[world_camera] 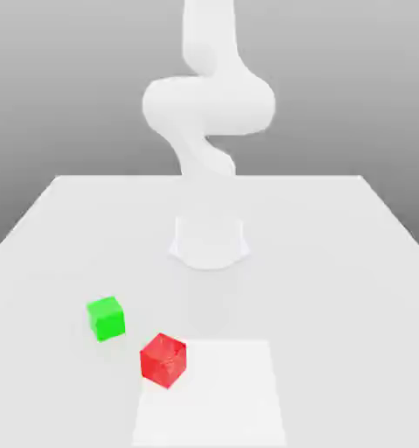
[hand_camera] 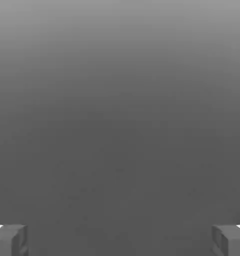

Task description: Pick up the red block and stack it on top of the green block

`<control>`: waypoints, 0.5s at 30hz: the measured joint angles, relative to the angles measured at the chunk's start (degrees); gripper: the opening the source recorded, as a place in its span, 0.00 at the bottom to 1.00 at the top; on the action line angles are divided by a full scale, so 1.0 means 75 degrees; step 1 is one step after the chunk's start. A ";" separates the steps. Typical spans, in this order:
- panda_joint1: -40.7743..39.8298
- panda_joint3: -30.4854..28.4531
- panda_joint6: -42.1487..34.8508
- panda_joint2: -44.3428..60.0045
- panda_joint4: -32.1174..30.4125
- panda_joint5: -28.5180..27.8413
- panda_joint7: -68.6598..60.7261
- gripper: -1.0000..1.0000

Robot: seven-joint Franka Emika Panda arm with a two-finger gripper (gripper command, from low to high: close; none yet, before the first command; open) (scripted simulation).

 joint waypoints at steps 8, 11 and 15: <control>0.0110 -0.0561 0.1302 0.2344 -0.1347 0.0900 0.0333 0.50; 0.0053 -0.0592 0.1810 0.3227 -0.1858 0.1047 0.0604 0.50; -0.0125 -0.0592 0.2583 0.4441 -0.2598 0.0835 0.1304 0.50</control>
